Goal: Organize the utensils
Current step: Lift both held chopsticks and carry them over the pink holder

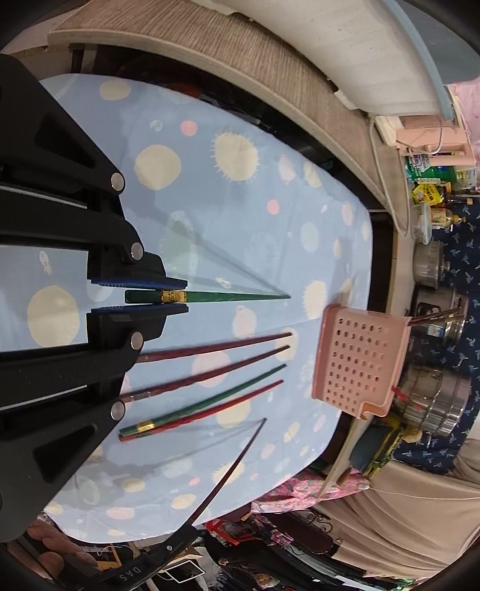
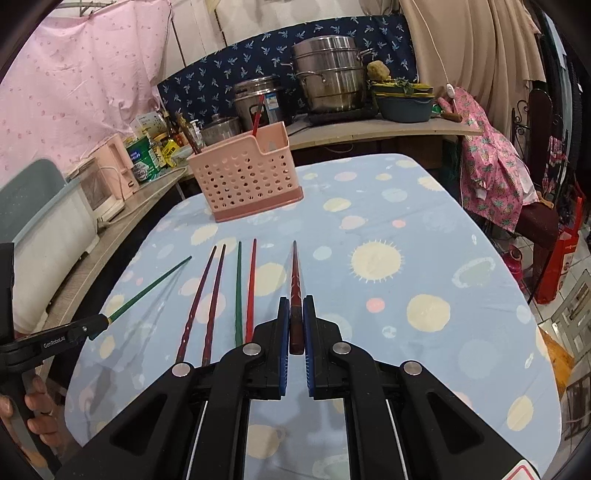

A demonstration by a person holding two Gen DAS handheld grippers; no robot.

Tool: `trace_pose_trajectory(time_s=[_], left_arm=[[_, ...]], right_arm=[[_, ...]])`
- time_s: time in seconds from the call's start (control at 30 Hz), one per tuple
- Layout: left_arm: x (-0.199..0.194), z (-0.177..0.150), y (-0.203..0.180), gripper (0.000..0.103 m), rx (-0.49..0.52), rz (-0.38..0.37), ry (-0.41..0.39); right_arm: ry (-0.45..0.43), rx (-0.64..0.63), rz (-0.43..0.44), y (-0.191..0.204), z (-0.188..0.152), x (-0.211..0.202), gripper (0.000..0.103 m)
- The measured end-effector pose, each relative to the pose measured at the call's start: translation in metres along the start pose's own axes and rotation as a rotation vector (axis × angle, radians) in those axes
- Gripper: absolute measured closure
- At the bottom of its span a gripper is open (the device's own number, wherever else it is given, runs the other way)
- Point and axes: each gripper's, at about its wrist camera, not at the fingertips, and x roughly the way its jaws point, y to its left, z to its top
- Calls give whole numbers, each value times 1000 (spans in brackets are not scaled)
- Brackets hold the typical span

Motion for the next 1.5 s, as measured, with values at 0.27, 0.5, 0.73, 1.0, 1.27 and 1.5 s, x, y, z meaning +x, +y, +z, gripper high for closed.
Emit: trace_pose_trajectory(time_s=[0.27, 0.5, 0.73, 1.0, 1.27, 1.5], left_arm=[[-10, 40, 9, 96, -38, -27, -27], [-20, 79, 12, 96, -43, -22, -76], [-26, 116, 6, 96, -22, 2, -132], [-36, 158, 3, 96, -14, 13, -191], [-56, 206, 2, 96, -22, 18, -273], [-71, 257, -3, 96, -52, 19, -359]], right_arm=[[-67, 20, 17, -11, 49, -9, 96], [-125, -8, 6, -8, 82, -14, 96], [-150, -26, -12, 0, 104, -12, 96], [-171, -26, 21, 9, 138, -7, 96], [-232, -4, 63, 17, 190, -9, 96], [-305, 8, 85, 32, 243, -6, 96]])
